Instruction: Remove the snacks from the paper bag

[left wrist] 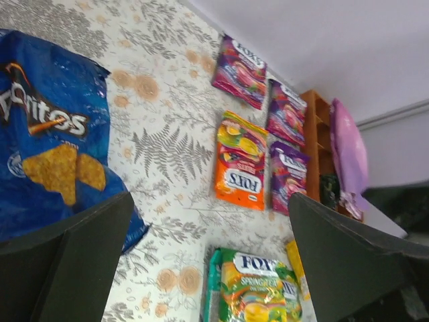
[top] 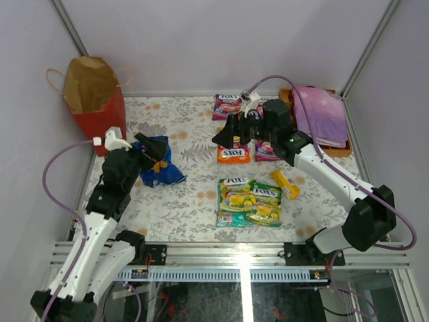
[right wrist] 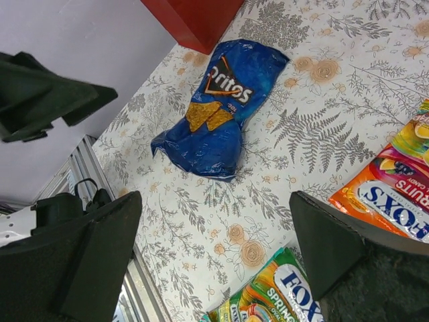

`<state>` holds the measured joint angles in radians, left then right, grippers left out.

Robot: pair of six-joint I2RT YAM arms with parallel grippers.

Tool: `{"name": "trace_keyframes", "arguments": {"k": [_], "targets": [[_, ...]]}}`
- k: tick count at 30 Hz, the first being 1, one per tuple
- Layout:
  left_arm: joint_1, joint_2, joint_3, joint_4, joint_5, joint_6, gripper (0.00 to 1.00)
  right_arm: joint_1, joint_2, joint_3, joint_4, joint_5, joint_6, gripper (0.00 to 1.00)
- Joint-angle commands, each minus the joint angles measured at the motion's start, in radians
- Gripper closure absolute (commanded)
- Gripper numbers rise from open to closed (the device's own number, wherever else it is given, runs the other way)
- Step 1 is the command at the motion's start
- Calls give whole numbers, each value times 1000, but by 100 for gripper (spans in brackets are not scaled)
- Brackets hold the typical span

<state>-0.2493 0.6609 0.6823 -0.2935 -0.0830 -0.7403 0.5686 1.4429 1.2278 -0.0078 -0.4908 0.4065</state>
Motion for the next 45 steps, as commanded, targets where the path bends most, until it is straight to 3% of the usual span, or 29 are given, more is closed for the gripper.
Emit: {"name": "trace_keyframes", "arguments": {"k": [1,6,10,19,25,31,33,38,39,45], "targets": [[-5,196,82,-77,-55,101,0,-3,-33,-17,59,-17,18,1],[-9,396,118,26,-150,103,0,-2,-67,-64,81,-20,28,1],[-40,476,-36,171,-166,26,0,-2,-85,-98,92,-24,35,1],[-150,328,-381,217,-176,-139,0,-2,-90,-166,150,-41,61,0],[-156,219,-230,53,-234,-82,0,-3,-56,-157,172,-65,86,1],[-155,307,-95,10,-362,15,0,-2,-59,-155,173,-67,90,1],[-156,362,-84,26,-373,34,8,-2,-61,-155,168,-65,89,1],[-154,503,-107,106,-457,27,67,-2,-68,-176,179,-71,90,1],[-153,539,-106,117,-473,22,74,-2,-70,-183,182,-74,93,0],[-137,767,-47,185,-466,18,72,-3,-89,-219,189,-73,93,0]]}}
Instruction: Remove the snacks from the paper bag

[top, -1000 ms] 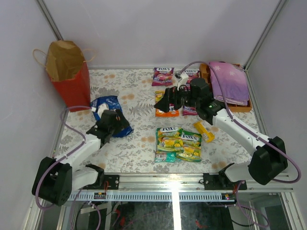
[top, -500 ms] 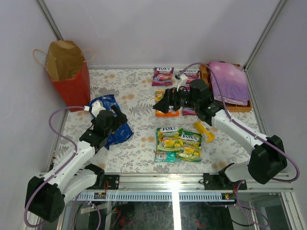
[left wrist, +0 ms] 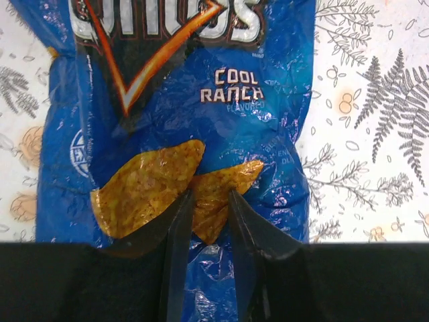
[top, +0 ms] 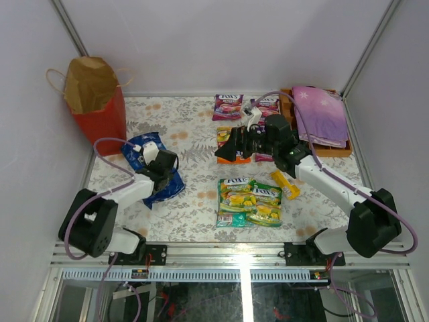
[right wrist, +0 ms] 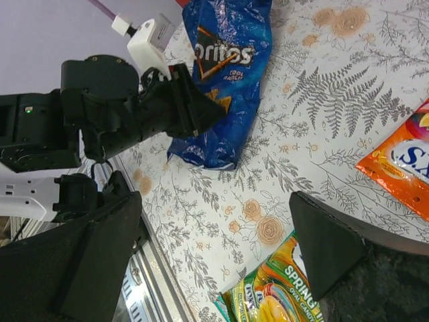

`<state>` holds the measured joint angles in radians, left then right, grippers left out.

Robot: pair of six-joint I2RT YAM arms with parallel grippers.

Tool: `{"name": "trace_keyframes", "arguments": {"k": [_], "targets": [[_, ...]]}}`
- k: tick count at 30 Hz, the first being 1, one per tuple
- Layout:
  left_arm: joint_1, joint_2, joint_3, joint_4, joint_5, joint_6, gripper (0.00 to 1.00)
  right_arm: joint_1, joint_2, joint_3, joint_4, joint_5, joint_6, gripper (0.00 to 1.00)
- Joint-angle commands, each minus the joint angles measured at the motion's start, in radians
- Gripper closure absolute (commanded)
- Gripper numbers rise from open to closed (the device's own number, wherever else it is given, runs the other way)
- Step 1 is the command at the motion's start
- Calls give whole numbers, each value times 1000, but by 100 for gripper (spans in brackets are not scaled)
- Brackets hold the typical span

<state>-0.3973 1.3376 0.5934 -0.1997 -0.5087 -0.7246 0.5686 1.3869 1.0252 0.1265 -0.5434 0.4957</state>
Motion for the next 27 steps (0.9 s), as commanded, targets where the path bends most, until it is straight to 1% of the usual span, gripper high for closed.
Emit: {"name": "trace_keyframes", "arguments": {"k": [1,3,4,6,9,12,13,14,15,18,19,20,22,24,25,27], "targets": [[14,117,50,114,-17,10,72,-3,-37,-21,54,-18,1,0],[19,167,68,162,49,54,71,-3,-43,-23,42,-10,-11,1],[18,192,79,193,98,91,66,-2,-49,-23,32,-2,-17,1],[18,239,107,222,198,160,64,-3,-56,-23,17,14,-31,1],[18,289,128,275,400,269,62,-3,-63,-24,9,25,-39,1],[17,310,139,276,540,328,55,-1,-63,-23,4,28,-40,0],[14,302,141,265,547,335,52,-2,-62,-23,5,28,-40,1],[15,284,138,252,537,335,47,-3,-61,-22,4,28,-42,1],[15,253,131,242,520,332,40,-3,-59,-23,5,28,-42,0],[15,111,136,214,467,332,12,-3,-53,-23,12,24,-38,1],[15,78,150,202,446,339,5,-3,-49,-23,16,22,-35,0],[17,51,166,196,422,350,1,-3,-46,-22,20,19,-32,1],[17,28,212,178,375,375,0,-3,-38,-20,27,11,-25,1],[26,46,269,157,334,392,2,-3,-34,-18,32,6,-19,1],[35,64,292,157,323,393,7,-3,-35,-19,32,6,-19,1],[84,118,318,185,348,388,27,-3,-39,-20,32,7,-18,1]]}}
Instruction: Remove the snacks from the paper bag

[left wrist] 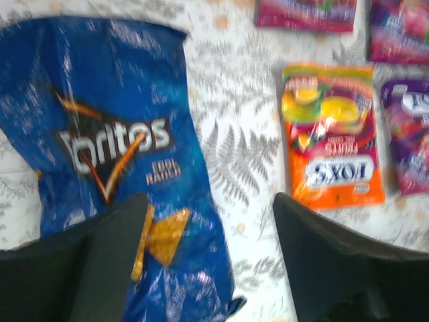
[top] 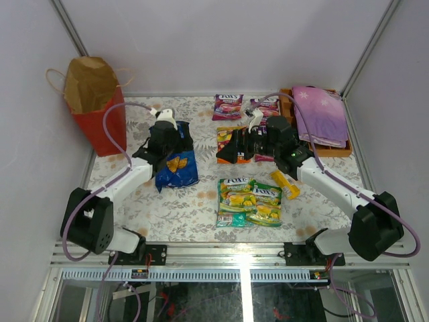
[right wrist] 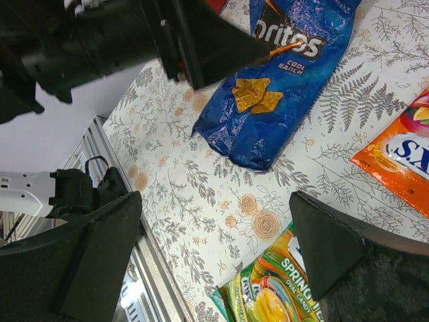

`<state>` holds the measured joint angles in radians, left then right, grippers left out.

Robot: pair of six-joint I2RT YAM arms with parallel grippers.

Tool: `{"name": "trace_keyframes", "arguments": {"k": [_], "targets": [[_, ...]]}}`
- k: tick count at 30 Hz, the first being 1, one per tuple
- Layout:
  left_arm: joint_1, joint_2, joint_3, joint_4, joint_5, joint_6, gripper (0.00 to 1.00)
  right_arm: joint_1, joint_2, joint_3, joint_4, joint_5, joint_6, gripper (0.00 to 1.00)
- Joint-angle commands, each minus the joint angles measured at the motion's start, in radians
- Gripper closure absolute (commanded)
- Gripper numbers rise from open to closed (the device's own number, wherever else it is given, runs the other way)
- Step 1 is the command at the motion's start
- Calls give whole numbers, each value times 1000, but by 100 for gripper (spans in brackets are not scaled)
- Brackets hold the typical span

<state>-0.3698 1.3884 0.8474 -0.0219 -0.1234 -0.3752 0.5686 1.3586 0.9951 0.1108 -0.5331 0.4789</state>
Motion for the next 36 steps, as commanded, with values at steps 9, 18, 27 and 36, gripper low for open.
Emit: {"name": "trace_keyframes", "arguments": {"k": [9,18,27,36], "targets": [[203,427,283,10,32,32,79,-2,-13,4,30,5,-19,1],[246,644,505,-80,36,73,83,-4,7,12,30,1,-19,0],[256,885,880,-387,74,112,71,-4,-9,22,4,3,-30,1],[187,474,592,-254,-3,54,10,-6,-73,11,-44,27,-51,0]]}}
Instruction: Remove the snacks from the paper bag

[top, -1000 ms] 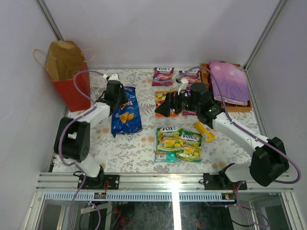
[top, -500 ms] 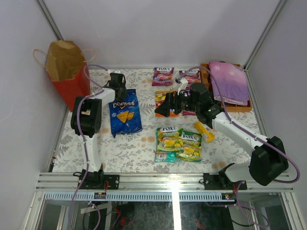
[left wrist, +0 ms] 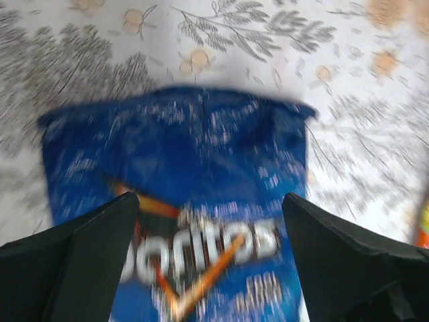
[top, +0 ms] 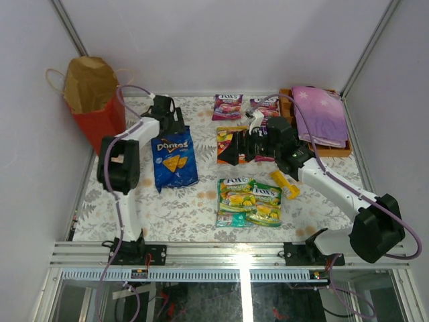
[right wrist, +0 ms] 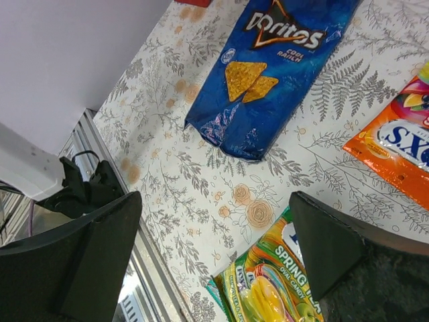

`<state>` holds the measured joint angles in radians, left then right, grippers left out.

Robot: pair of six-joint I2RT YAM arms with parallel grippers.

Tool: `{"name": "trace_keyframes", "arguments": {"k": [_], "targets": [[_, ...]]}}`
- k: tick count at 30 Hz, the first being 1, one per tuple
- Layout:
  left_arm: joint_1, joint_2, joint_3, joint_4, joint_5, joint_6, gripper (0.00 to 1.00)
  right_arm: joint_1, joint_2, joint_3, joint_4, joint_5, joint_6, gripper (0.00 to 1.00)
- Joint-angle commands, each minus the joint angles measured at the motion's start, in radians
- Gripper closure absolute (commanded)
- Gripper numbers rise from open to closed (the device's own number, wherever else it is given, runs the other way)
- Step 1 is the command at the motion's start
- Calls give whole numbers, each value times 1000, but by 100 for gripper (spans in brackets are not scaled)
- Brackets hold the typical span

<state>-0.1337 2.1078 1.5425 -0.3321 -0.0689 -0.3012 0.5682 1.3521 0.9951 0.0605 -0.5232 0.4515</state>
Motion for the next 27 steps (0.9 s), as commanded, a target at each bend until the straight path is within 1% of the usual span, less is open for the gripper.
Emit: {"name": "trace_keyframes", "arguments": {"k": [1,3,7,9,11,15,20,23,27], "targets": [[-71,-302,-151,56,-84,-34,7,-5,-71,9,8,17,-21,0],[-126,-397,-252,46,-138,-75,0,-5,-78,3,7,18,-18,1],[-254,-504,-456,51,-212,-162,0,-5,-98,-23,1,23,-15,1],[-283,-521,-555,102,-205,-198,0,-5,-109,-44,6,22,-7,1],[-285,-510,-626,164,-179,-212,0,-5,-120,-68,24,15,7,0],[-285,-455,-624,142,-191,-209,0,-5,-126,-92,41,-1,25,1],[-275,-403,-586,108,-196,-161,0,-5,-144,-110,34,7,26,1],[-236,-329,-526,72,-165,-125,0,-5,-141,-115,42,5,33,1],[-154,-261,-447,48,-102,-76,0,-5,-138,-114,39,-3,35,1]]}}
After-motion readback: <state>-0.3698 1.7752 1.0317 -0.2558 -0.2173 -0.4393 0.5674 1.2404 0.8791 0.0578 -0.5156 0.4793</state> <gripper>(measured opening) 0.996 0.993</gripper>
